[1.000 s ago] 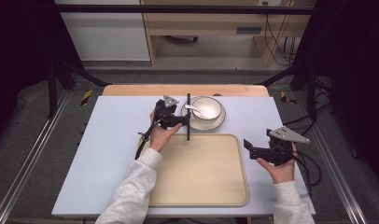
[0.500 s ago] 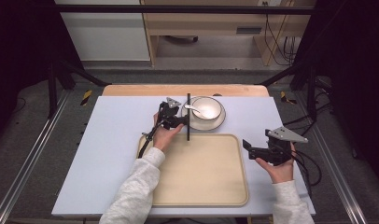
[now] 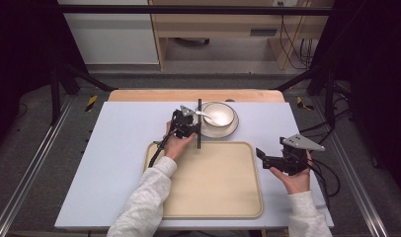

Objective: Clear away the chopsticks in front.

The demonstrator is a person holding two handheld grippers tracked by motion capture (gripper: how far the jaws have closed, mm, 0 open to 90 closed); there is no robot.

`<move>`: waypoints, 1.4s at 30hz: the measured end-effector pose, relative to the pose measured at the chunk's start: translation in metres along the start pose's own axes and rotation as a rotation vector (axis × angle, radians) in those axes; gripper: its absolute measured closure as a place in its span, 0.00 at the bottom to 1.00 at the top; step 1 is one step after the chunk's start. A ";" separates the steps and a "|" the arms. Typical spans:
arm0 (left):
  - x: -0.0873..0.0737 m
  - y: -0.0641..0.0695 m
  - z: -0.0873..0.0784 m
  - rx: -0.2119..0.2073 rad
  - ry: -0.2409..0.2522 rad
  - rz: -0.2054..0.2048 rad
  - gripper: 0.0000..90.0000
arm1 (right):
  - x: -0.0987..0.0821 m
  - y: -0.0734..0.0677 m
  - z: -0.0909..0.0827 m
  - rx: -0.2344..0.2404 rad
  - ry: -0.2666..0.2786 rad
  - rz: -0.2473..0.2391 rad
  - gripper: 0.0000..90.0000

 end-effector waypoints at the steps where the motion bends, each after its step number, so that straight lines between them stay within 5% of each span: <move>1: 0.000 0.000 0.001 0.000 -0.009 -0.002 0.67 | 0.000 0.000 0.000 0.002 0.000 0.001 0.06; 22: 0.002 0.002 0.004 0.047 -0.021 0.004 0.92 | 0.000 0.000 0.000 -0.001 0.001 0.002 0.07; 29: 0.007 0.002 0.004 0.042 -0.011 0.010 0.85 | 0.000 0.000 -0.001 -0.002 0.002 -0.001 0.07; 42: 0.014 -0.001 0.015 0.047 -0.051 0.014 0.92 | 0.000 0.000 -0.001 0.001 0.004 0.003 0.07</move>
Point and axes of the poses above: each handheld gripper's, and its own axes: z roughly forward along the jaws, x roughly out of its top, y roughly to its right, the point moved 5 cm from there along z, roughly forward along the jaws, and after that the axes turned 12 degrees about -y, right-handed, at the moved point
